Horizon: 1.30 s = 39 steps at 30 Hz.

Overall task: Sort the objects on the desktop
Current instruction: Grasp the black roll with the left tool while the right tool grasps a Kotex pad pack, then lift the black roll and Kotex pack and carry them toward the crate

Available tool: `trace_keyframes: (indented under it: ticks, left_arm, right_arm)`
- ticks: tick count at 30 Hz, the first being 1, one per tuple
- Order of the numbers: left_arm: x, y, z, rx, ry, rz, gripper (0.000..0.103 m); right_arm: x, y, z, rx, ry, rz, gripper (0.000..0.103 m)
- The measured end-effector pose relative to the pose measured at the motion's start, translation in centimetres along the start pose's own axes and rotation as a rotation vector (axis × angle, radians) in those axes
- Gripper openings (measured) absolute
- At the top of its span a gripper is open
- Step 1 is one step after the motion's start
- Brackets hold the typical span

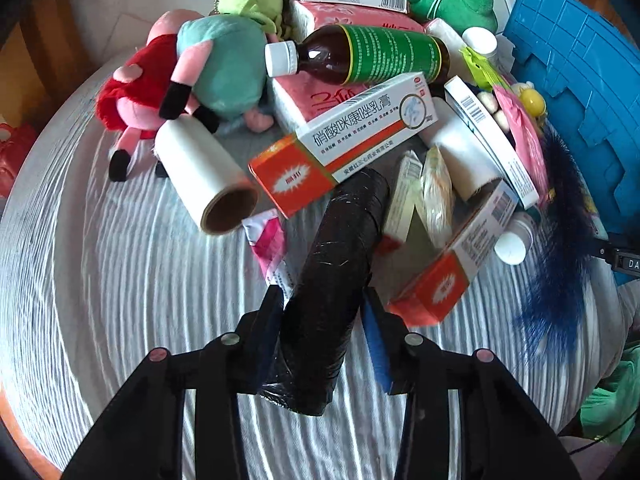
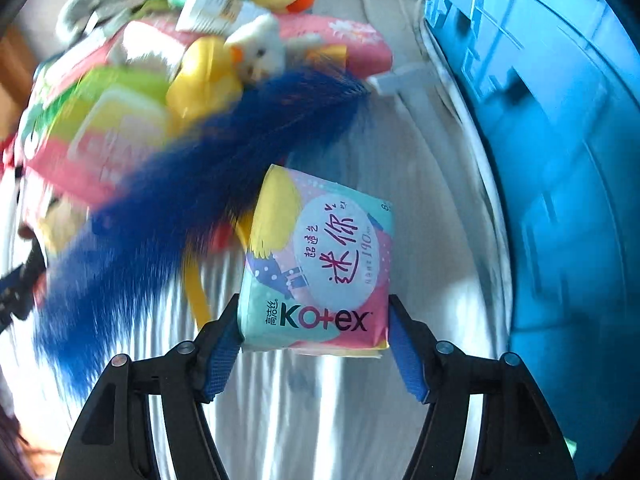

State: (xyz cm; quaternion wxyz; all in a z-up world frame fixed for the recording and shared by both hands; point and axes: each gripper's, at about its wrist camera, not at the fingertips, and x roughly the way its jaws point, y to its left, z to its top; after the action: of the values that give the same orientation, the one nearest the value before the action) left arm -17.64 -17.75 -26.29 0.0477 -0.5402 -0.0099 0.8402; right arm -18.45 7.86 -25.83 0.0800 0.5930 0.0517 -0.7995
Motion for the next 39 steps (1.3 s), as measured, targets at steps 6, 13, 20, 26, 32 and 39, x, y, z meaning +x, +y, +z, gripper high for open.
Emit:
trace_keyframes:
  ticks: [6,13,20,26,32,39]
  left_arm:
    - [-0.2,-0.2,-1.6,0.007,0.044,0.041,0.039]
    - [0.9,-1.2,1.5,0.01,0.019,0.05,0.049]
    - [2.0,-0.9,2.4,-0.04,0.049,0.01,0.053]
    - [2.1,-1.5,-0.3,0.002,0.062,0.044,0.034]
    - [-3.4,-1.4,0.0,-0.041,-0.07,0.041,0.034]
    - [-13.5,-5.0,3.9,-0.036,-0.322,0.016,0.034]
  right_arm:
    - [-0.6,-0.2,-2.1,-0.009,0.017,0.007,0.07]
    - [-1.1,-1.5,-1.7,0.071,0.002,0.043,0.087]
    - [-0.5,-0.7,-1.4,0.056,0.009,0.042,0.087]
    - [0.1,0.1,-2.1,0.035,-0.011,-0.011,0.069]
    - [-6.5,2.4,-1.8,-0.058,-0.147,-0.019,0.068]
    - [-15.8,3.1,-0.4,-0.105,-0.391,0.014,0.068]
